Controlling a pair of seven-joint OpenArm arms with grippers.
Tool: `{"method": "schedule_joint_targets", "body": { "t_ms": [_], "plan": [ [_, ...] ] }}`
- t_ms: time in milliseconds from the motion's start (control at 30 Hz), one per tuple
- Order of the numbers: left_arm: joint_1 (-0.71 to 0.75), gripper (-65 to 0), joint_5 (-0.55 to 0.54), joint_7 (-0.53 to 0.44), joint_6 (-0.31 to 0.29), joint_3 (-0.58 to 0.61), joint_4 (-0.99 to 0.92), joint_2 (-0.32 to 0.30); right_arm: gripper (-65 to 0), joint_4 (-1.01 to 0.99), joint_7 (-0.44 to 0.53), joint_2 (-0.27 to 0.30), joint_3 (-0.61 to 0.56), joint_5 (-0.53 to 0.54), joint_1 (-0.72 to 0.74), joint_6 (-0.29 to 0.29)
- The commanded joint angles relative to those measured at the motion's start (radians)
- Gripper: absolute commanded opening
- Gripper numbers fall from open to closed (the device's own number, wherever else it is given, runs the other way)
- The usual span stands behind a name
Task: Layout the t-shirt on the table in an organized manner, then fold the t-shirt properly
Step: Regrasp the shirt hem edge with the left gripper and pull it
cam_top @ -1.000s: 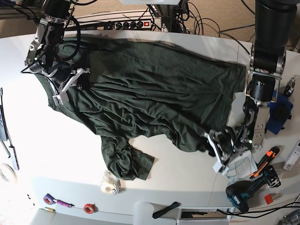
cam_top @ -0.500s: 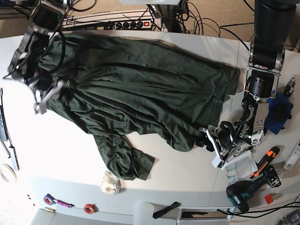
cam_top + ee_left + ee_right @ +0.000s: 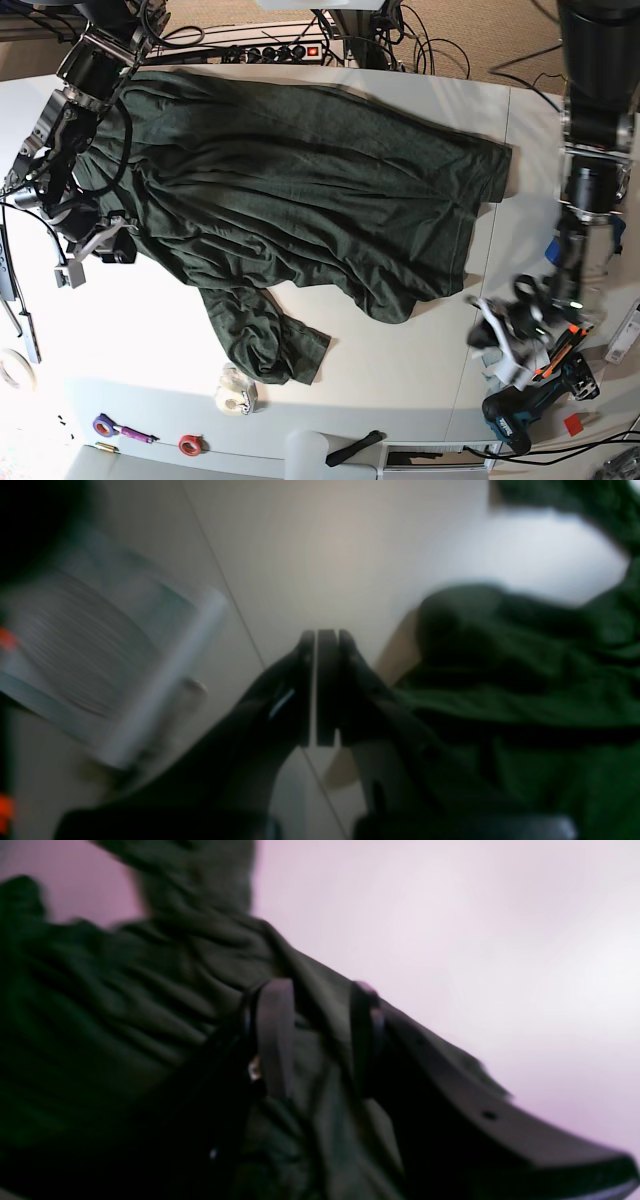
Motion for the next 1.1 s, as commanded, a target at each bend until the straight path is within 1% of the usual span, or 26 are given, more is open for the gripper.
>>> {"method": "schedule_joint_targets", "body": {
  "t_ms": [0, 100, 133, 200, 267, 300, 333, 400, 433, 600, 667, 700, 767, 867, 933, 1067],
  "plan": [
    [-0.036, -65.0, -0.049, -0.004, -0.026, -0.032, 0.035, -0.029, -49.1, 0.014, 0.045, 0.020, 0.003, 0.000, 0.023, 0.003],
    [-0.035, -65.0, -0.178, 0.097, -0.100, -0.121, 0.077, -0.077, -65.0, 0.014, 0.059, 0.020, 0.003, -0.066, 0.022, 0.003],
    [-0.035, -65.0, -0.229, 0.139, -0.114, -0.149, 0.080, -0.089, -65.0, 0.014, 0.058, 0.020, 0.003, -0.082, 0.021, 0.003],
    [-0.028, -65.0, -0.329, 0.243, -0.114, -0.195, 0.079, -0.102, -65.0, 0.012, 0.063, 0.020, 0.003, -0.103, 0.017, 0.003],
    [-0.001, -65.0, -0.413, 0.337, -0.114, -0.207, 0.079, -0.106, -65.0, -0.009, 0.076, 0.020, 0.003, -0.114, 0.018, 0.003],
    [0.020, -65.0, -0.435, 0.367, -0.114, -0.205, 0.079, -0.103, -65.0, -0.026, 0.090, 0.020, 0.003, -0.124, 0.018, 0.003],
    [0.045, -65.0, -0.452, 0.376, -0.114, -0.202, 0.079, -0.098, -65.0, -0.050, 0.109, 0.020, 0.003, -0.139, 0.018, 0.002],
    [0.101, -65.0, -0.459, 0.359, -0.114, -0.195, 0.079, -0.079, -65.0, -0.110, 0.143, 0.020, 0.003, -0.175, 0.024, 0.002],
    [0.122, -65.0, -0.459, 0.352, -0.114, -0.192, 0.079, -0.064, -65.0, -0.144, 0.153, 0.022, 0.003, -0.177, 0.027, 0.002],
    [0.170, -65.0, -0.457, 0.352, -0.114, -0.191, 0.079, 0.043, -65.0, -0.276, 0.179, 0.031, 0.003, -0.179, 0.046, -0.007],
    [0.166, -65.0, -0.444, 0.338, -0.114, -0.191, 0.079, 0.087, -65.0, -0.308, 0.180, 0.031, 0.003, -0.180, 0.048, -0.010],
    [0.164, -65.0, -0.421, 0.319, -0.114, -0.191, 0.079, 0.109, -65.0, -0.319, 0.180, 0.031, 0.003, -0.180, 0.048, -0.014],
    [0.162, -65.0, -0.328, 0.260, -0.114, -0.191, 0.079, 0.149, -65.0, -0.335, 0.183, 0.031, 0.003, -0.206, 0.048, -0.044],
    [0.162, -65.0, -0.192, 0.188, -0.114, -0.191, 0.079, 0.196, -65.0, -0.345, 0.200, 0.031, 0.003, -0.282, 0.048, -0.098],
    [0.161, -65.0, -0.121, 0.150, -0.075, -0.191, 0.079, 0.210, -65.0, -0.345, 0.212, 0.031, 0.003, -0.315, 0.048, -0.125],
    [0.161, -65.0, -0.014, 0.097, 0.007, -0.191, 0.079, 0.204, -65.0, -0.345, 0.233, 0.031, 0.003, -0.381, 0.048, -0.172]
  ]
}}
